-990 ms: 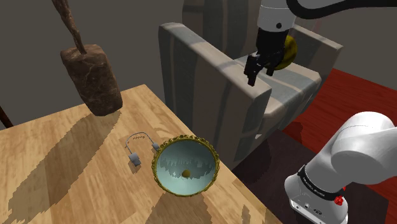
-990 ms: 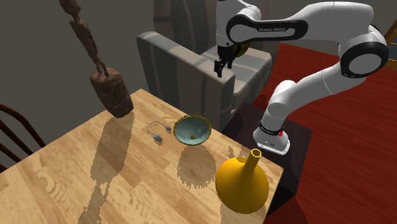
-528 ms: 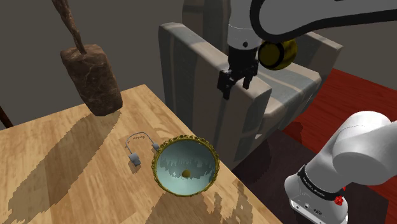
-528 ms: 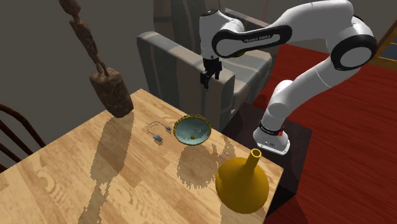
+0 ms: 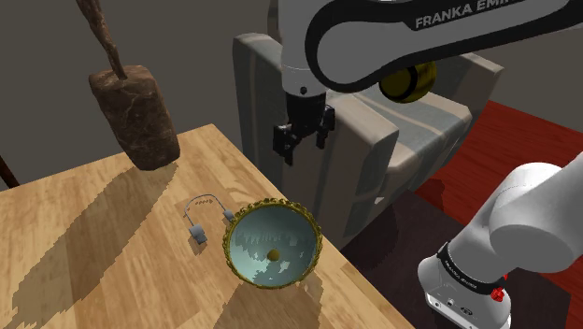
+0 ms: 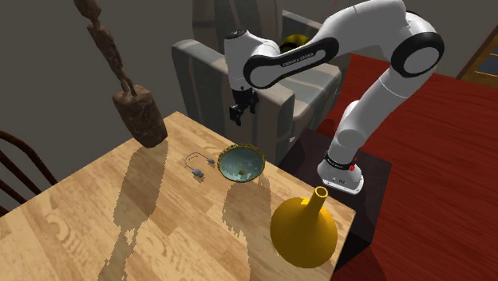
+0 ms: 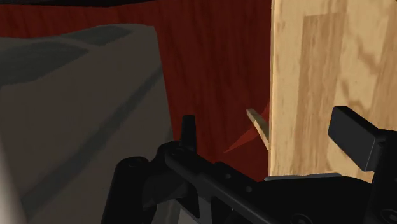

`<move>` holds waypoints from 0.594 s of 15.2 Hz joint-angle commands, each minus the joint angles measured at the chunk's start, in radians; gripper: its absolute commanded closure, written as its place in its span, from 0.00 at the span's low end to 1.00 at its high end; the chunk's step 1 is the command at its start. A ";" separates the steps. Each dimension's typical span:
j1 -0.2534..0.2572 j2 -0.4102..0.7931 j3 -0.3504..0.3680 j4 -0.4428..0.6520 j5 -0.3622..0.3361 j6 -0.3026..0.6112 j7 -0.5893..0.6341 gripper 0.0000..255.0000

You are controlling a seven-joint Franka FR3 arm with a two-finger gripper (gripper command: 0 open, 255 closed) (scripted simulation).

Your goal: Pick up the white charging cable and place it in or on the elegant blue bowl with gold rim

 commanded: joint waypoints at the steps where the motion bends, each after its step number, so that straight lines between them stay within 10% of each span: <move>1: 0.006 0.065 0.031 0.040 -0.008 0.023 0.042 0.00; 9: 0.051 0.360 0.124 0.244 -0.112 0.094 0.222 0.00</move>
